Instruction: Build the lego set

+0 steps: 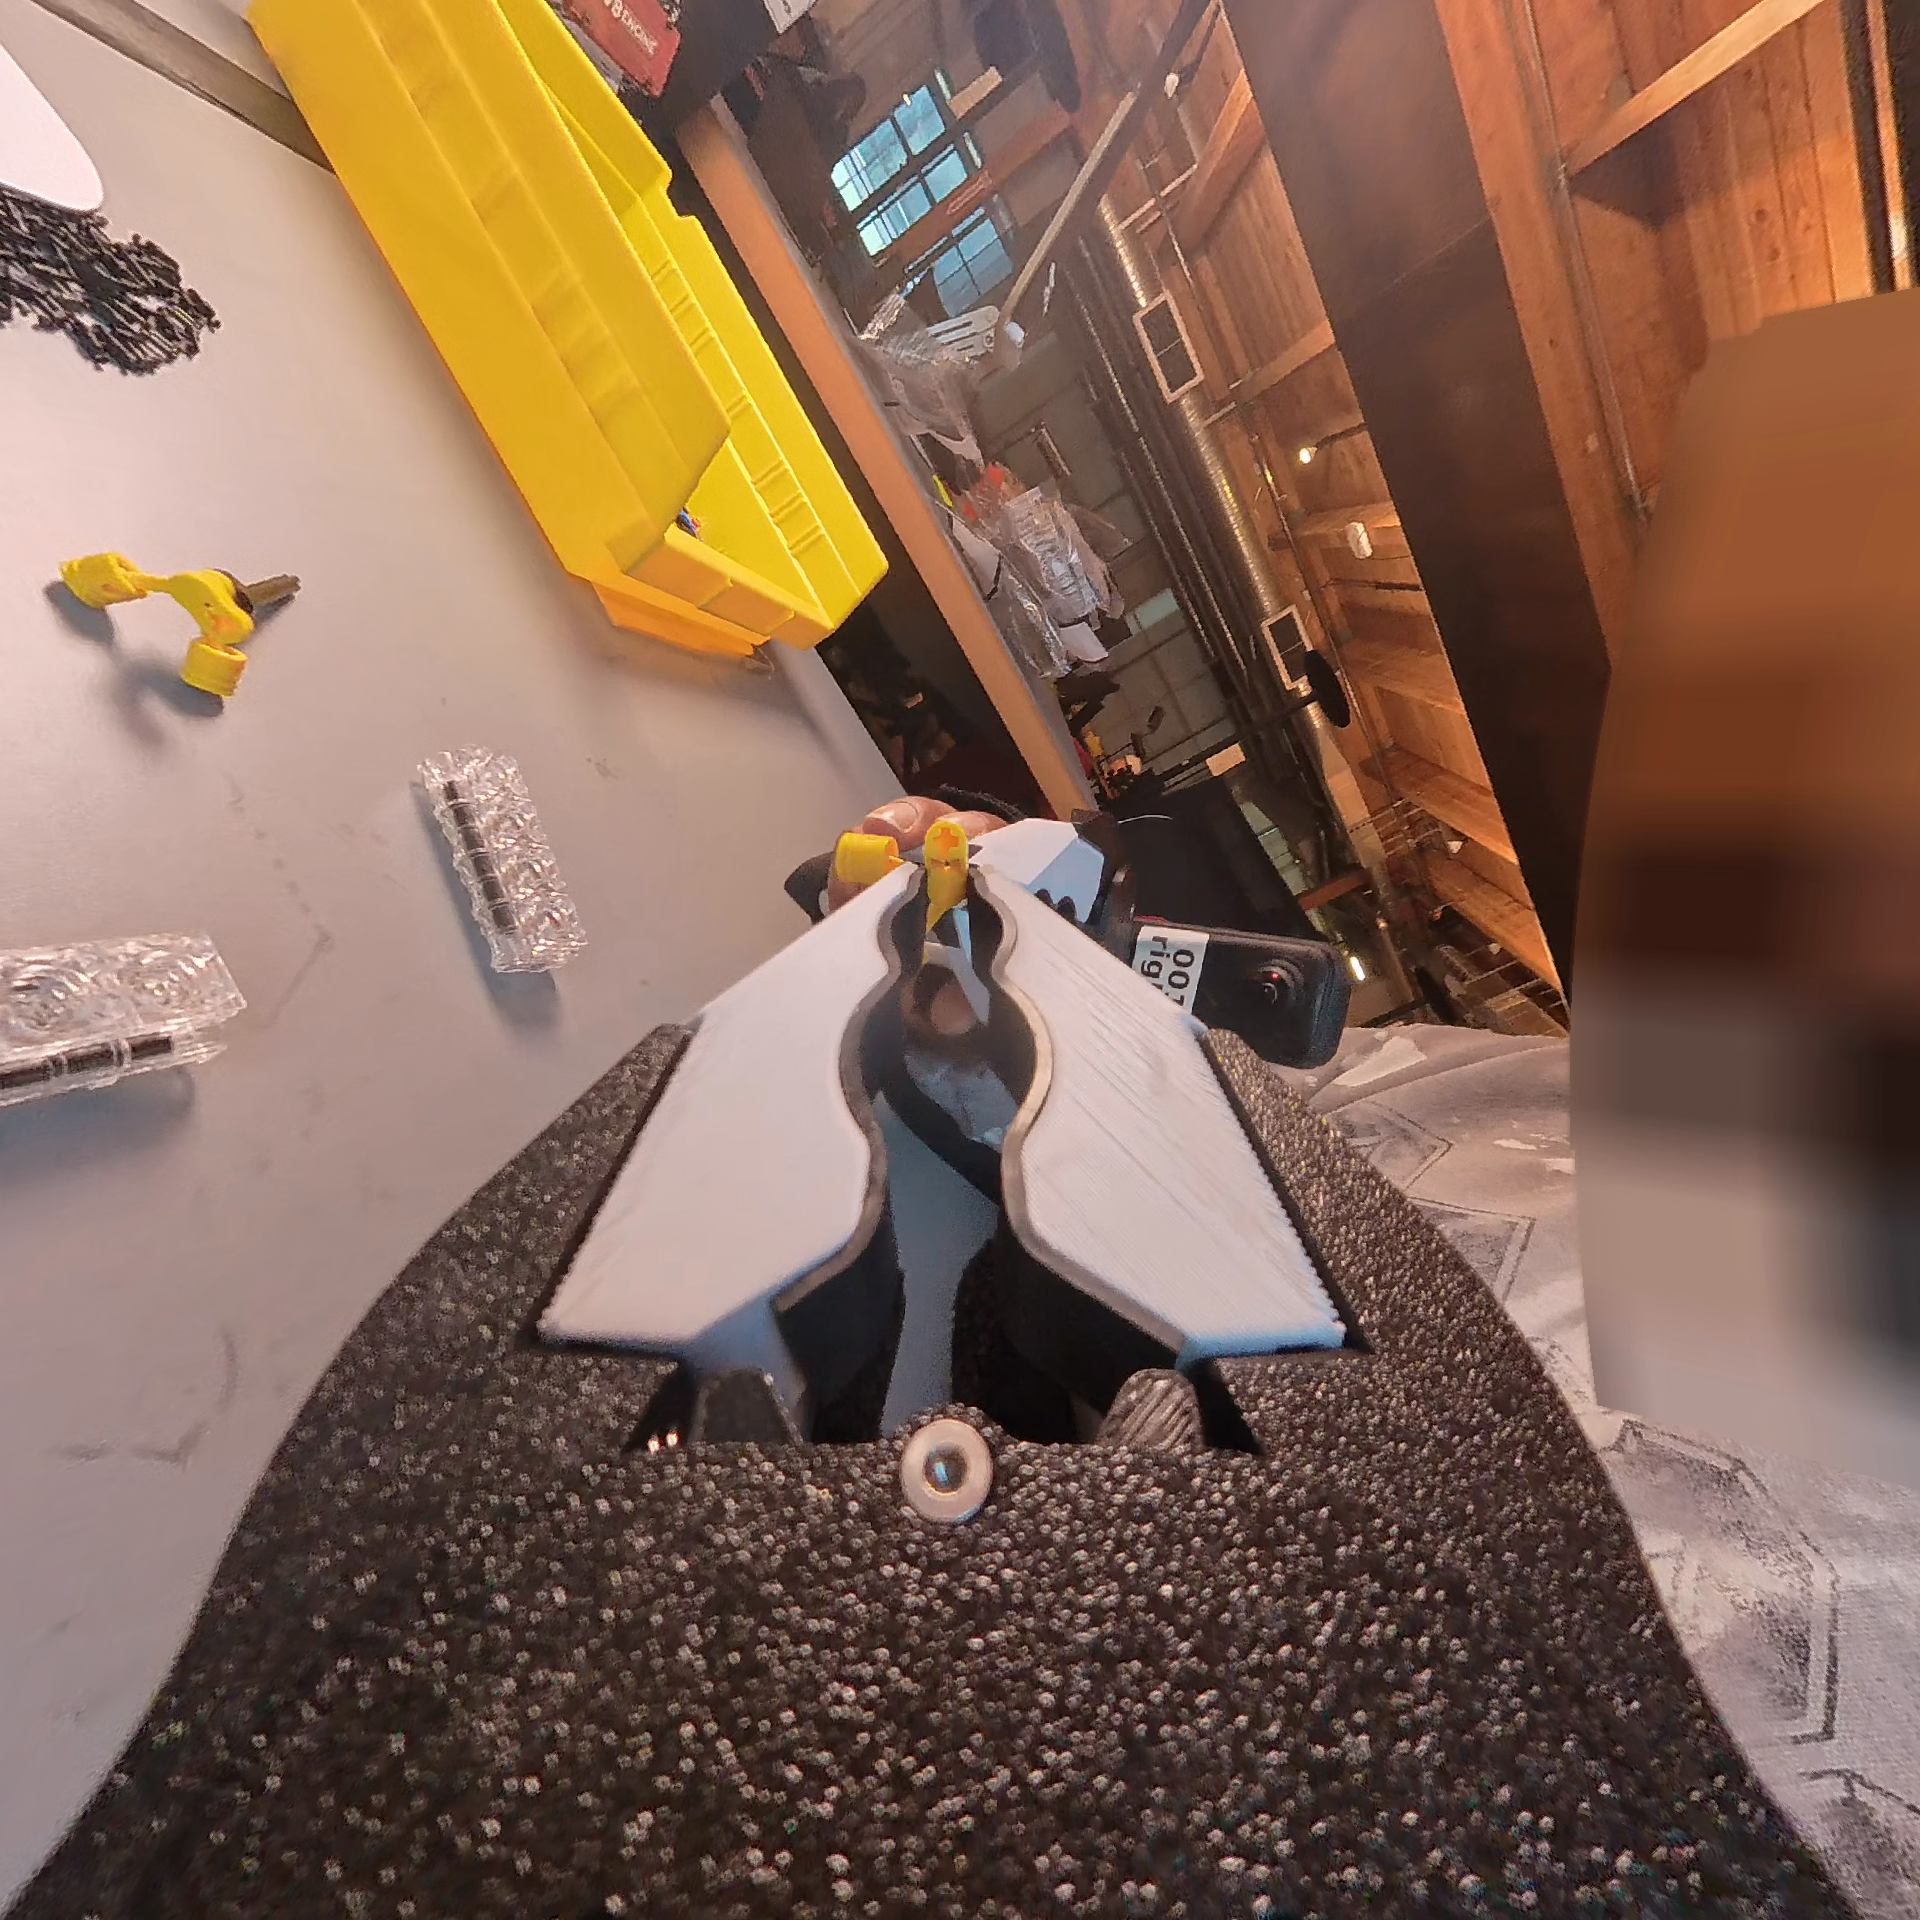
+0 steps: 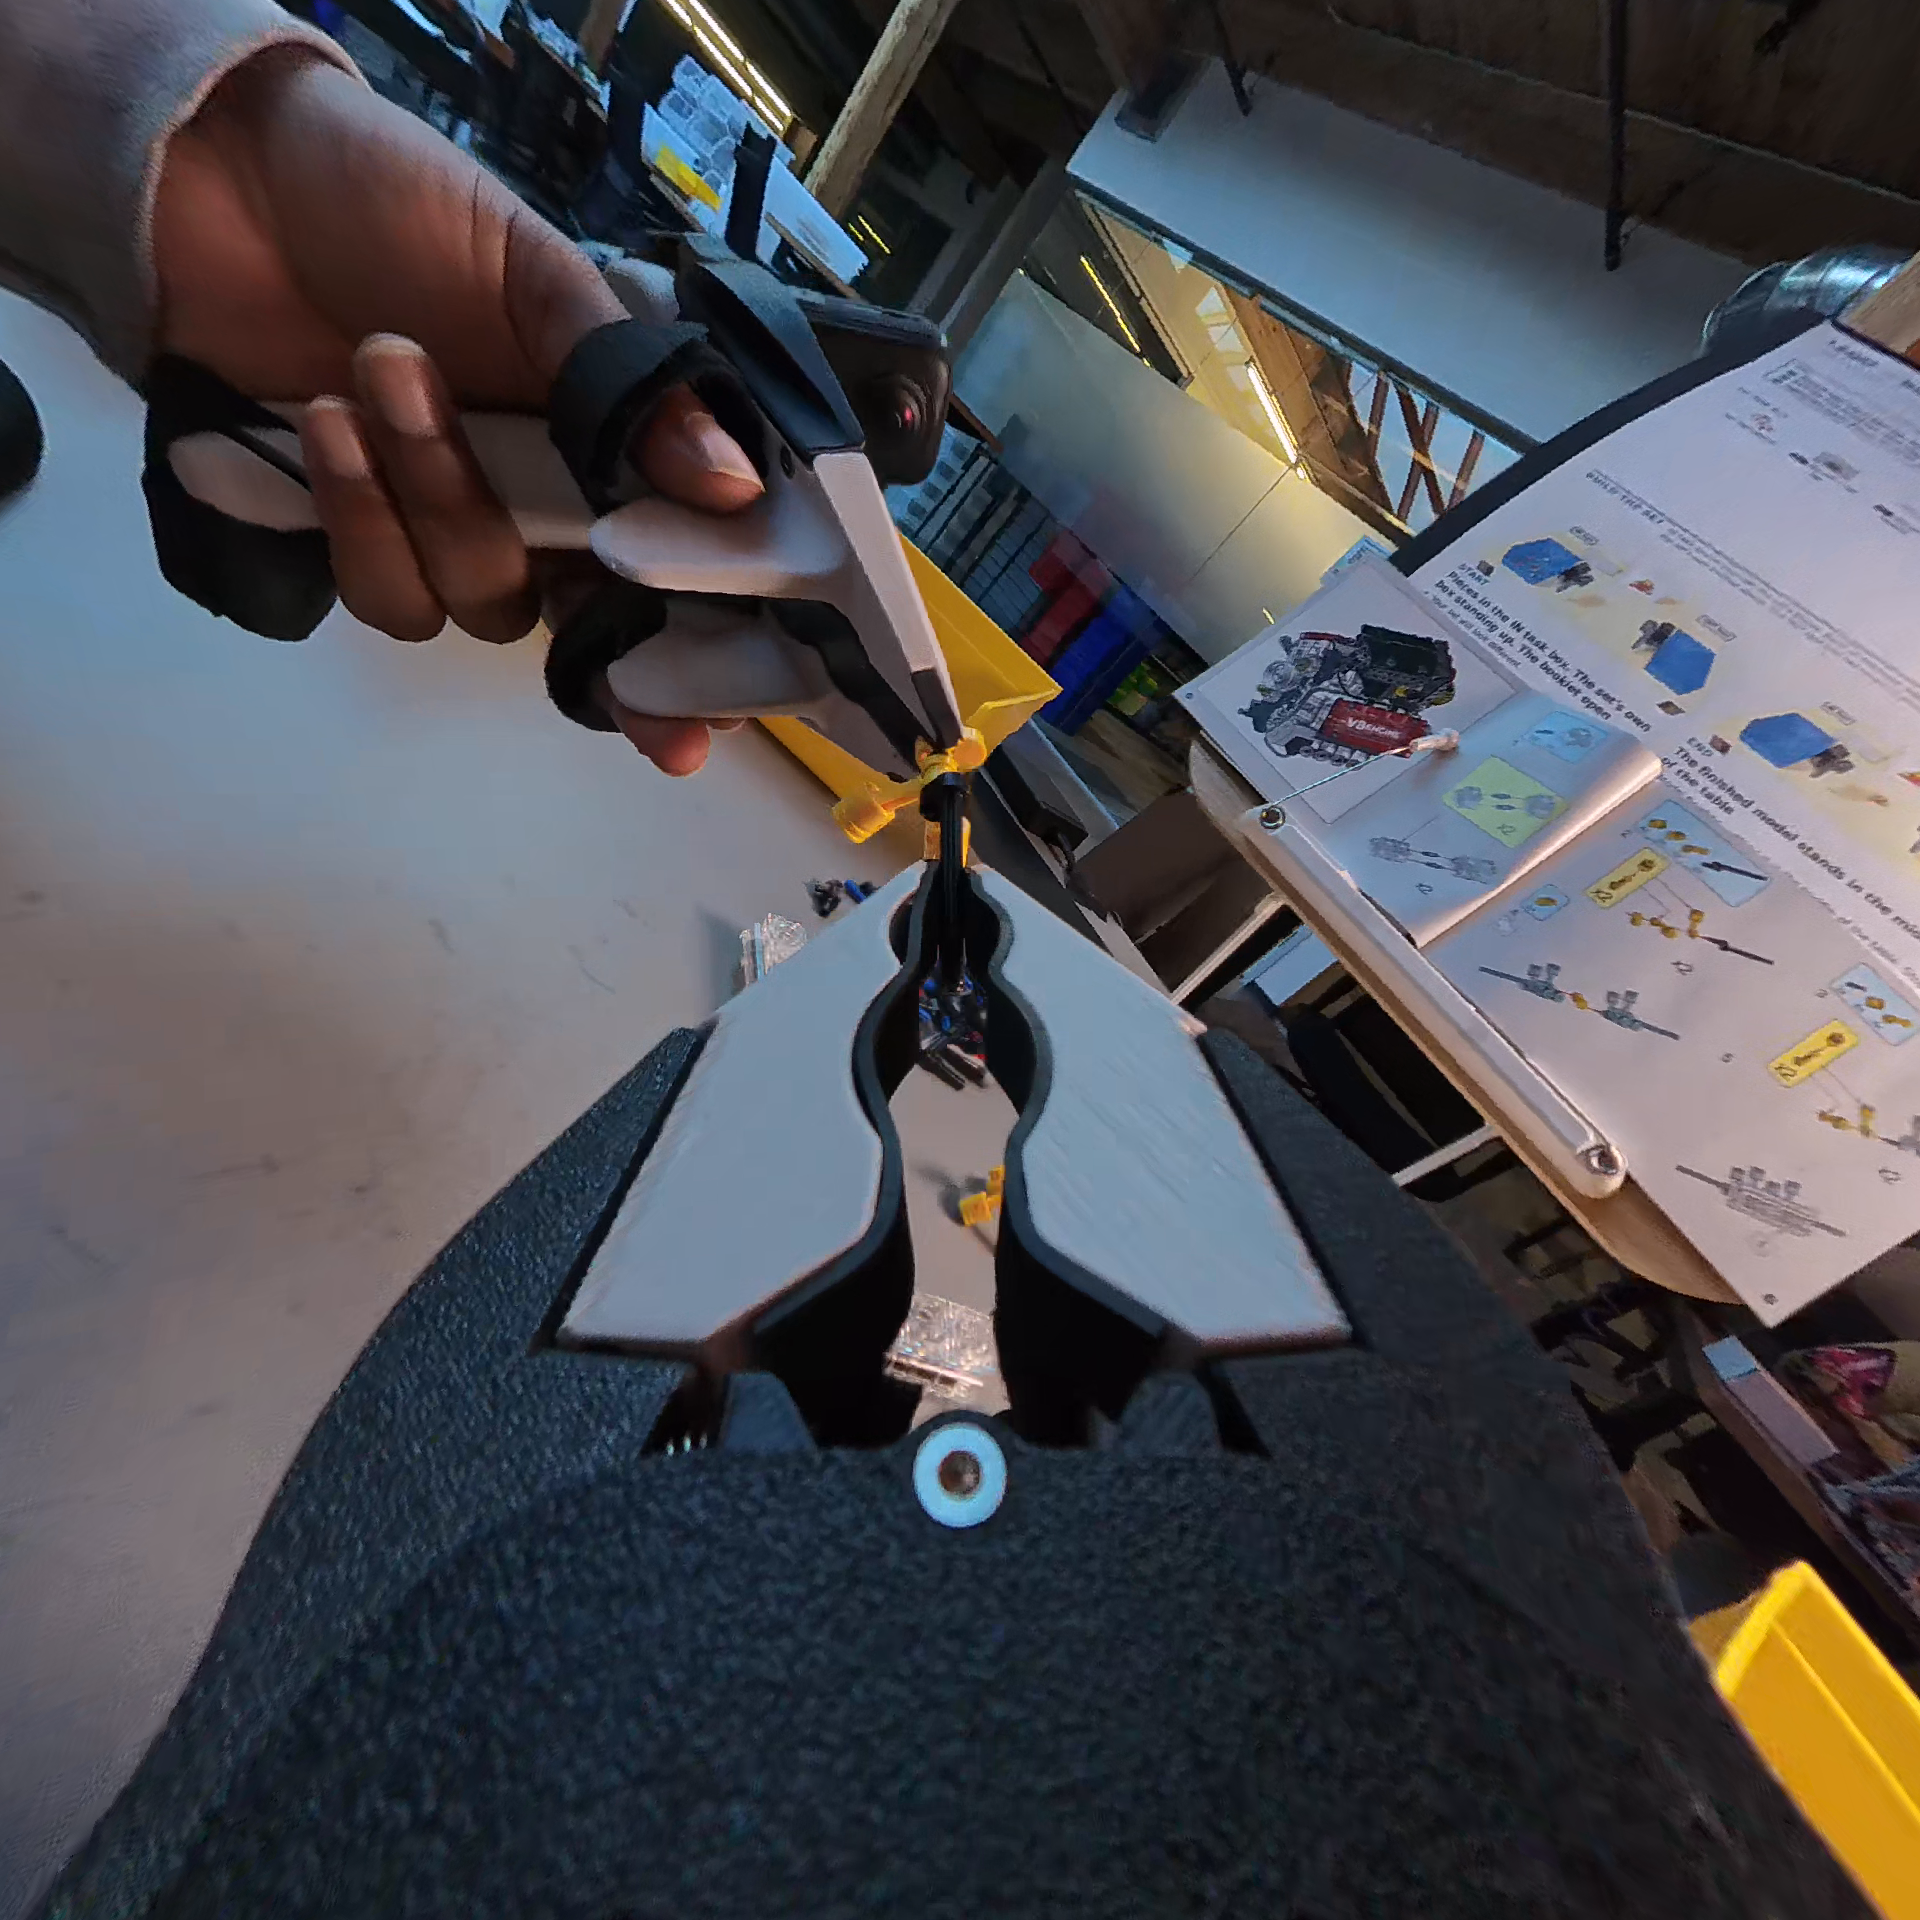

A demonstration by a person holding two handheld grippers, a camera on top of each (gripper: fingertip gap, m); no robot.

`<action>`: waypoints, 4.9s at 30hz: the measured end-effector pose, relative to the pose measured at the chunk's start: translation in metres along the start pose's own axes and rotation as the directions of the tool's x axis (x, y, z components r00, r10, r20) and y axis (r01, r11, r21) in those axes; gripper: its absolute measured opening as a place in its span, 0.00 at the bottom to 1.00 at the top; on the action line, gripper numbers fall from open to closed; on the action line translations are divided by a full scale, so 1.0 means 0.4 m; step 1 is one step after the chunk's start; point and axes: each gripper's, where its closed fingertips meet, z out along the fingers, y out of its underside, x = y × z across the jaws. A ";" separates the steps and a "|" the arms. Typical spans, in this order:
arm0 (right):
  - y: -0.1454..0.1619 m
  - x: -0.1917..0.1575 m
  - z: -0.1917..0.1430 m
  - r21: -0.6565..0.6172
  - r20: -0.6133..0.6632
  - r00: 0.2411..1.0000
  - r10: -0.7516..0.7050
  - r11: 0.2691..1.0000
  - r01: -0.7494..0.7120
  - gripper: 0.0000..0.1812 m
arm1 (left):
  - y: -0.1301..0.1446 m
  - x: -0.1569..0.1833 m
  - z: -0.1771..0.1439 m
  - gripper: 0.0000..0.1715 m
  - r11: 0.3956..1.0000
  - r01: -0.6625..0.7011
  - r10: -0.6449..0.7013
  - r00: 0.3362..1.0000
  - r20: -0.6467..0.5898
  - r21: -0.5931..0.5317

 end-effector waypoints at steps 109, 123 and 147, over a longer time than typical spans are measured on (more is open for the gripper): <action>0.159 -0.060 0.004 -0.331 0.119 0.964 0.239 0.925 -0.189 0.02 | 0.066 -0.148 -0.028 0.04 1.000 -0.016 0.013 0.994 0.111 0.026; 0.175 -0.036 0.000 -0.326 0.093 0.928 0.361 0.892 -0.314 0.02 | 0.029 -0.138 -0.062 0.04 0.995 -0.045 0.036 0.994 0.100 0.084; 0.124 -0.059 0.004 -0.279 0.161 0.928 0.335 0.918 -0.283 0.02 | 0.035 -0.091 -0.044 0.04 0.970 -0.238 0.236 0.971 0.049 0.043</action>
